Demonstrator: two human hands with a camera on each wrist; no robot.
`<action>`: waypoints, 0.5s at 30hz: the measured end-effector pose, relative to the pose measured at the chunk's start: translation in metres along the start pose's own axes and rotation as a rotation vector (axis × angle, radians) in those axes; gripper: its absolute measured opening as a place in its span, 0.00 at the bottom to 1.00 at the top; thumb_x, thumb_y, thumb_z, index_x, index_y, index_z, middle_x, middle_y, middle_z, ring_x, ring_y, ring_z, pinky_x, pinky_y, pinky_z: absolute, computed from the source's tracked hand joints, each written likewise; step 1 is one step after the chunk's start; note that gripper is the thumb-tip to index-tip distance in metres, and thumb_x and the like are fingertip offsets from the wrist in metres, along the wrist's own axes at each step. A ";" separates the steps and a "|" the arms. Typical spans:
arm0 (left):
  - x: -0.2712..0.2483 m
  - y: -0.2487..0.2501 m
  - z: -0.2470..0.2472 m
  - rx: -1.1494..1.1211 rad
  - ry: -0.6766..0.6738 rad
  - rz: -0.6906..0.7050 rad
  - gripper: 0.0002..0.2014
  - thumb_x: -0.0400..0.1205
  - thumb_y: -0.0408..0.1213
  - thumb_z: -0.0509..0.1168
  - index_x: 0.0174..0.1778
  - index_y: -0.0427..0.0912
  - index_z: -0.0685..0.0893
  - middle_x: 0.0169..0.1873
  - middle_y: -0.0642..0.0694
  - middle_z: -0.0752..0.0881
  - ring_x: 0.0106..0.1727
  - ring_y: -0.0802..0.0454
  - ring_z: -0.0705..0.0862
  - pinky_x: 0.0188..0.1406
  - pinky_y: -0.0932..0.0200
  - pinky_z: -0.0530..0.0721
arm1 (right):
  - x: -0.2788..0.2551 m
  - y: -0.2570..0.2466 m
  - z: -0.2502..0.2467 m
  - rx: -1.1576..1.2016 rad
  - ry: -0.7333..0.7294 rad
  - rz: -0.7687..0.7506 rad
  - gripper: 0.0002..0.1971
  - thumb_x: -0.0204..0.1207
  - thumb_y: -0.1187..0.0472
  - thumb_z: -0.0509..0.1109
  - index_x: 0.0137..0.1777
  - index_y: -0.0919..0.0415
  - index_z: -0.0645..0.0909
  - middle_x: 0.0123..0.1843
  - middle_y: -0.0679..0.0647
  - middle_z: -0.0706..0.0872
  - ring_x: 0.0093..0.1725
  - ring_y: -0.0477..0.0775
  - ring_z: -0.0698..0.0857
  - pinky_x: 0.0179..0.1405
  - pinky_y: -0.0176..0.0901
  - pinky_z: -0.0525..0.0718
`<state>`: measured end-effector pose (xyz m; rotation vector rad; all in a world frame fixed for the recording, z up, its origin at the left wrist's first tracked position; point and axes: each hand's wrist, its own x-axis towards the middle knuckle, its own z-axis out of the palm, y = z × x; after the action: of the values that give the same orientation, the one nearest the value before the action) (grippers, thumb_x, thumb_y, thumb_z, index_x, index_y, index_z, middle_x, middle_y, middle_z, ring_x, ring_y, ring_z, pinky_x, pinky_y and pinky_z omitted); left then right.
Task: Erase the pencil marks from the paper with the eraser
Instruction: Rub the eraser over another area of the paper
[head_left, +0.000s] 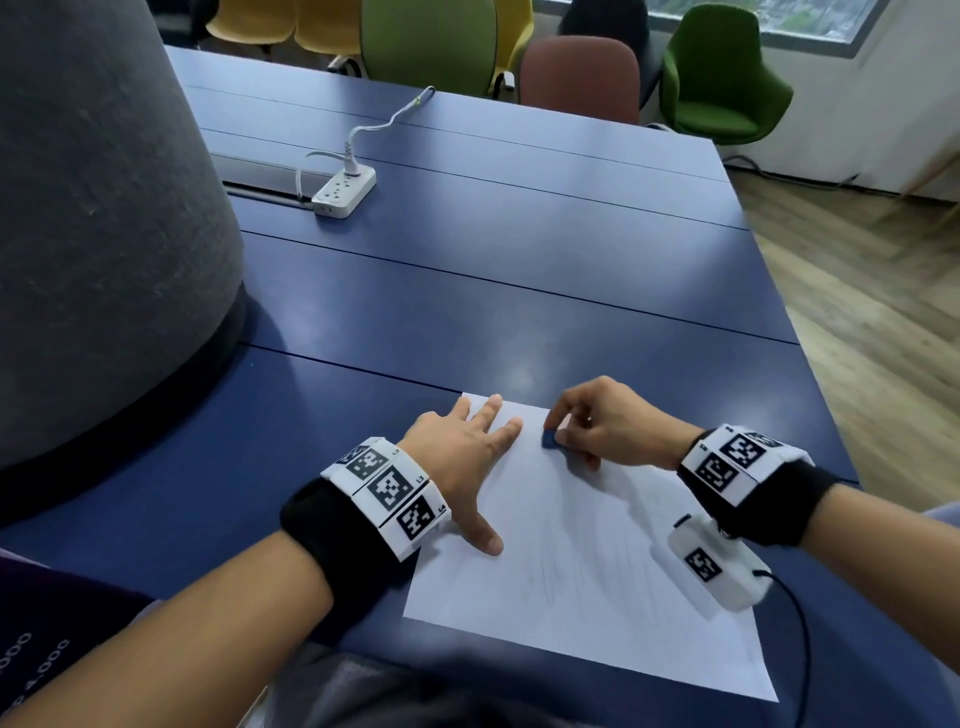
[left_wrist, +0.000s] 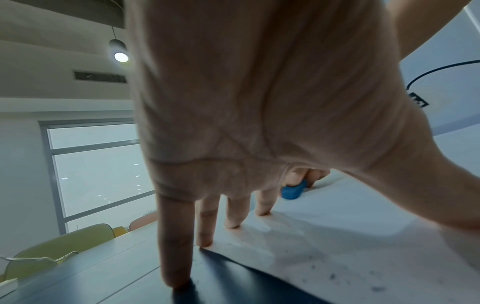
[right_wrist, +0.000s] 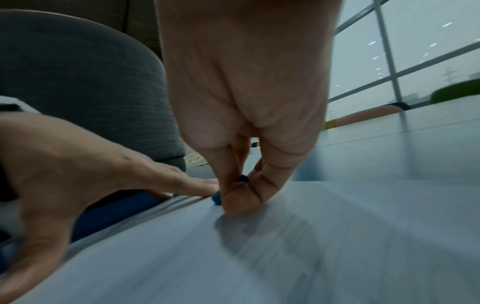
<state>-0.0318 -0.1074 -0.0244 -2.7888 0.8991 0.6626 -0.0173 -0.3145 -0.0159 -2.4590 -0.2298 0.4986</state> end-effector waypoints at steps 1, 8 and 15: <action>0.000 0.000 0.000 0.002 0.003 0.000 0.66 0.62 0.69 0.76 0.86 0.53 0.42 0.86 0.47 0.39 0.86 0.42 0.44 0.68 0.44 0.71 | 0.003 0.001 0.001 0.024 0.043 0.009 0.06 0.75 0.67 0.69 0.45 0.57 0.87 0.29 0.57 0.88 0.22 0.42 0.81 0.41 0.45 0.85; 0.000 0.000 0.000 -0.014 -0.012 -0.003 0.66 0.62 0.68 0.77 0.86 0.52 0.41 0.86 0.48 0.39 0.86 0.43 0.43 0.71 0.43 0.68 | -0.003 -0.012 0.010 -0.020 -0.051 -0.023 0.06 0.75 0.67 0.69 0.44 0.56 0.86 0.27 0.52 0.87 0.20 0.42 0.80 0.36 0.39 0.82; 0.000 0.000 0.001 -0.022 -0.017 -0.009 0.66 0.62 0.68 0.77 0.86 0.53 0.40 0.86 0.48 0.38 0.86 0.43 0.42 0.72 0.42 0.67 | -0.037 -0.018 0.027 0.003 -0.150 -0.064 0.11 0.72 0.70 0.64 0.42 0.56 0.86 0.30 0.61 0.88 0.20 0.46 0.81 0.30 0.41 0.84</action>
<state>-0.0317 -0.1071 -0.0252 -2.7999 0.8808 0.6981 -0.0626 -0.2959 -0.0143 -2.4053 -0.3677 0.6555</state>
